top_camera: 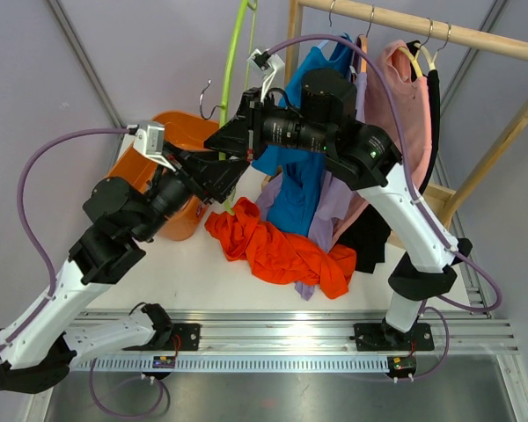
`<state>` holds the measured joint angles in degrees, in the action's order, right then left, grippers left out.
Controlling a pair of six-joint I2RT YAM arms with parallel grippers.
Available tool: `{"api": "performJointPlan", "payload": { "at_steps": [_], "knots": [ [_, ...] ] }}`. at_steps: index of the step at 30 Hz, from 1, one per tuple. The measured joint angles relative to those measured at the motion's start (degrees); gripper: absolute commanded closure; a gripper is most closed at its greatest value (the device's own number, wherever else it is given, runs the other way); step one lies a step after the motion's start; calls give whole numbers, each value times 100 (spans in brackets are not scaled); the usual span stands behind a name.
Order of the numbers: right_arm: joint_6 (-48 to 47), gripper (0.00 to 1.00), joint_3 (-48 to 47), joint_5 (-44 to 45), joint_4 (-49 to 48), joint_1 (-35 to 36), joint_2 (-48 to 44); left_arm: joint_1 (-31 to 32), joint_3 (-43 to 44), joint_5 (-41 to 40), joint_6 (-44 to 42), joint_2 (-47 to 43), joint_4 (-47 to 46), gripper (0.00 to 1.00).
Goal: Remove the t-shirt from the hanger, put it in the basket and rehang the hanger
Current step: Pass the hanger from the left arm to the right, then hang the hanger back to the clothesline with the right arm
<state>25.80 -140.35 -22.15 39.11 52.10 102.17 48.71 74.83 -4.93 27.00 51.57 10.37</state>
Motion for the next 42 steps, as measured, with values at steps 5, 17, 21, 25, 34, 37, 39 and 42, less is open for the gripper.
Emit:
{"api": "performJointPlan", "payload": {
  "at_steps": [5,17,21,25,34,37,39,42],
  "knots": [
    [-942,100,-13,-149,236,-9,-107,4,-33,22,39,-361,7,10],
    [-2664,100,-269,-1631,914,-2055,-1453,4,-48,-210,-431,-1832,647,1],
    [-3084,100,-44,-1963,1084,-2559,-2396,4,-238,-334,-520,-1978,848,1],
    [-3641,100,612,-1998,1342,-3029,-3482,4,-424,-358,-584,-1939,1093,1],
    [-4795,100,2868,-935,1585,-3353,-5132,4,-616,-284,-597,-1801,1246,1],
    [-4994,100,3432,-433,1722,-3493,-5191,4,-660,-254,-590,-1799,1314,1],
    [-5047,100,3606,-131,1757,-3637,-5248,4,-697,-234,-577,-1799,1368,1],
    [-5025,100,3851,162,1735,-3803,-5438,4,-737,-214,-562,-1797,1419,1]
  ]
}}
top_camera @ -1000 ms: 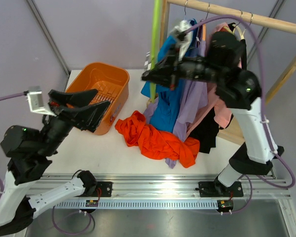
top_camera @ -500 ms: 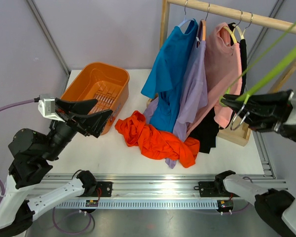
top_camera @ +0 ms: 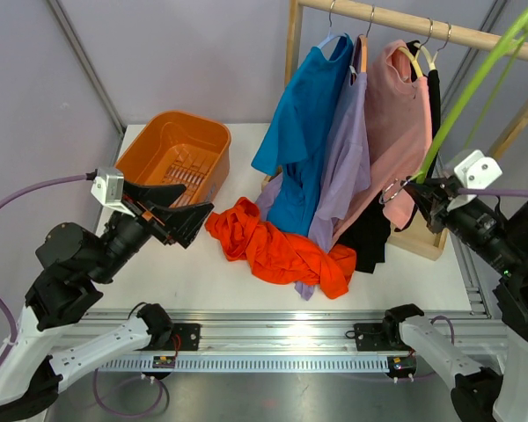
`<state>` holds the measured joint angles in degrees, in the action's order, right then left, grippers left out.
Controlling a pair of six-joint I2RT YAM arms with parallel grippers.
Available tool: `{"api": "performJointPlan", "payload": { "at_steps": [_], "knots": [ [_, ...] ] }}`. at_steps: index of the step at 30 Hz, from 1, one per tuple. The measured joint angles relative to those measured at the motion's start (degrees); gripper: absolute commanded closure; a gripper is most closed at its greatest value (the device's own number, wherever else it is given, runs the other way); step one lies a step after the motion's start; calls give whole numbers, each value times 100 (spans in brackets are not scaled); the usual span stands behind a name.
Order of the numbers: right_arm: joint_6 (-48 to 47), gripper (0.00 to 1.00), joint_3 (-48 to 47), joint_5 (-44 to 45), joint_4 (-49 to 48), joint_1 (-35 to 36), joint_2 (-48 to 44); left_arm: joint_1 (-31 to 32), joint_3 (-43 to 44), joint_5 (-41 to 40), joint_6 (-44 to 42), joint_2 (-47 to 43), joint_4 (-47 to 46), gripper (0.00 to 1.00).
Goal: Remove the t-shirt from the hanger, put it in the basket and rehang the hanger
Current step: Hang the hanger back to the clothesline with the right arm
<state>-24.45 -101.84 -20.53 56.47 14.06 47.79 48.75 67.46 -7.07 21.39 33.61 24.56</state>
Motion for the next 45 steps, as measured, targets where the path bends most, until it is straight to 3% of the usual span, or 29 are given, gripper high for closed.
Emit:
{"api": "performJointPlan", "payload": {
  "at_steps": [9,14,25,38,45],
  "knots": [
    [278,100,977,426,-223,-339,-977,0,-11,55,-37,35,201,1],
    [487,100,1650,529,-254,-459,-903,0,-105,111,-105,92,195,1],
    [1331,100,2085,490,-420,-647,-662,0,-138,308,-391,387,225,1],
    [3077,100,2068,-1156,-560,-828,168,0,-138,348,-555,407,330,1],
    [3626,100,1626,-1665,-308,-839,-44,0,-138,452,-553,592,328,1]
  ]
}}
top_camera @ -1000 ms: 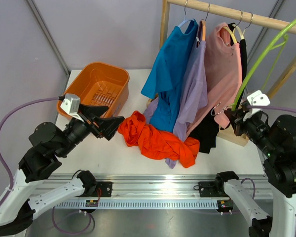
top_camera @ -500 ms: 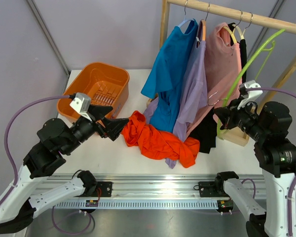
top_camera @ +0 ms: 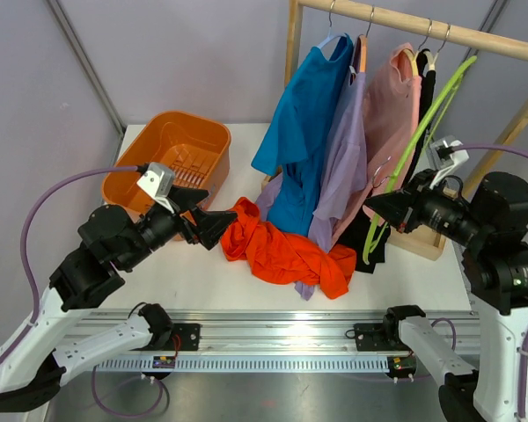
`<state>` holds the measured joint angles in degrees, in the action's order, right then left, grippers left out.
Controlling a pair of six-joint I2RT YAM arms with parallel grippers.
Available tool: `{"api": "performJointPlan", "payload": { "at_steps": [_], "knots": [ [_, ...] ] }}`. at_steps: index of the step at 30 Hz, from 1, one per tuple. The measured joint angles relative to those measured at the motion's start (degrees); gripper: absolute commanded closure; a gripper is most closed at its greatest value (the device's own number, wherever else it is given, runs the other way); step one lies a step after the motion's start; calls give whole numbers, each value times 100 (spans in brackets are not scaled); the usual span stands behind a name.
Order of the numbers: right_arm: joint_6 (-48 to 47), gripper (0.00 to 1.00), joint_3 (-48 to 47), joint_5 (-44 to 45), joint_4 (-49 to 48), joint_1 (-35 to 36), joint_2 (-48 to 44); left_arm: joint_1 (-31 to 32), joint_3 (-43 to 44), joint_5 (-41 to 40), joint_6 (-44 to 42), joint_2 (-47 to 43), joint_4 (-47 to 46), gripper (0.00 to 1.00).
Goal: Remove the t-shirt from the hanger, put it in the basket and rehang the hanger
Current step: Hang the hanger back to the clothesline with the right arm
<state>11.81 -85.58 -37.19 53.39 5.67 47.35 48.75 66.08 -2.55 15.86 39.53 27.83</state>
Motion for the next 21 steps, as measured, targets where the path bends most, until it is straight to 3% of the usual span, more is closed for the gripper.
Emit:
{"api": "performJointPlan", "payload": {
  "at_steps": [4,12,21],
  "knots": [
    [264,100,-549,-61,225,-4,-15,0,-13,68,2,31,-11,1],
    [837,100,-693,-313,330,-146,70,0,-61,96,2,-160,-46,1],
    [1945,100,-1078,-1388,179,-981,824,0,-61,105,2,-289,-9,1]
  ]
}}
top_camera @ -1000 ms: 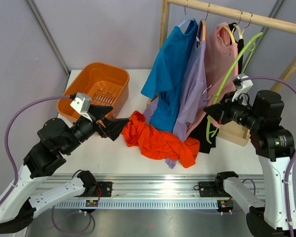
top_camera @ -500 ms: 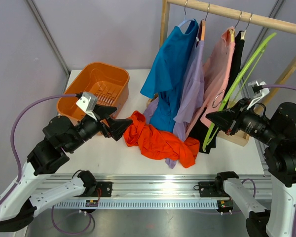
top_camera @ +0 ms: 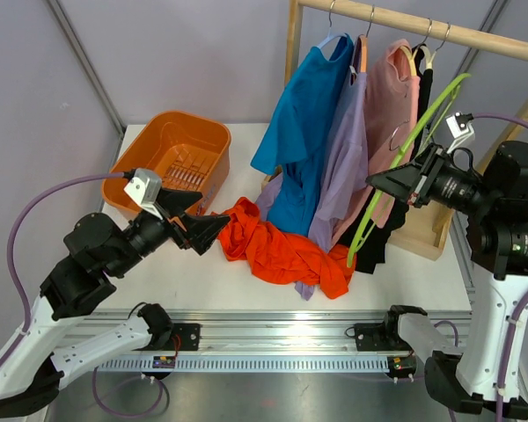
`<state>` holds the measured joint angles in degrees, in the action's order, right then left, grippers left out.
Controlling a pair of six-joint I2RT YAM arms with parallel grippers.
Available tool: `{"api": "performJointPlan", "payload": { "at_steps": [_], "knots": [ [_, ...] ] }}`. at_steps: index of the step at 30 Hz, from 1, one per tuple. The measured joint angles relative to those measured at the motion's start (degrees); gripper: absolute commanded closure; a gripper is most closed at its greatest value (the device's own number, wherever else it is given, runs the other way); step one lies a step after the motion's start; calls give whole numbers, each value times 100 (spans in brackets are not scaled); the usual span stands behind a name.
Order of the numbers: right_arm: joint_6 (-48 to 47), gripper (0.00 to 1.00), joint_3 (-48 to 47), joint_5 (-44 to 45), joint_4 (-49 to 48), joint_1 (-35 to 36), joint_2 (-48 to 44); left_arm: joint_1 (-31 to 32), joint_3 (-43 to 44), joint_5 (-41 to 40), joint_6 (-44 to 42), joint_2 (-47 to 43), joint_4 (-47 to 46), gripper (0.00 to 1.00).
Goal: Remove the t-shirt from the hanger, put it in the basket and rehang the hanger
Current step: Hang the hanger back to the clothesline with the right arm
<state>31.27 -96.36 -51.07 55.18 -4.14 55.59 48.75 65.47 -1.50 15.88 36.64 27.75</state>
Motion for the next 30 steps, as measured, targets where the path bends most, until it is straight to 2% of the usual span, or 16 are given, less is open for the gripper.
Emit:
{"api": "performJointPlan", "payload": {
  "at_steps": [6,10,14,23,30],
  "knots": [
    [903,100,2,-1169,-498,-831,289,0,-2,2,0,-28,2,1],
    [2114,100,422,-2208,-1867,-1954,323,0,-2,2,0,-28,2,1],
    [2745,100,575,-2848,-2715,-2719,573,0,-2,2,0,-28,2,1],
    [3488,100,380,-3281,-3801,-3309,1331,0,-2,4,0,17,-33,1],
    [3853,100,-66,-3373,-4103,-3460,1899,0,-2,87,-4,164,-44,1]
  ]
}}
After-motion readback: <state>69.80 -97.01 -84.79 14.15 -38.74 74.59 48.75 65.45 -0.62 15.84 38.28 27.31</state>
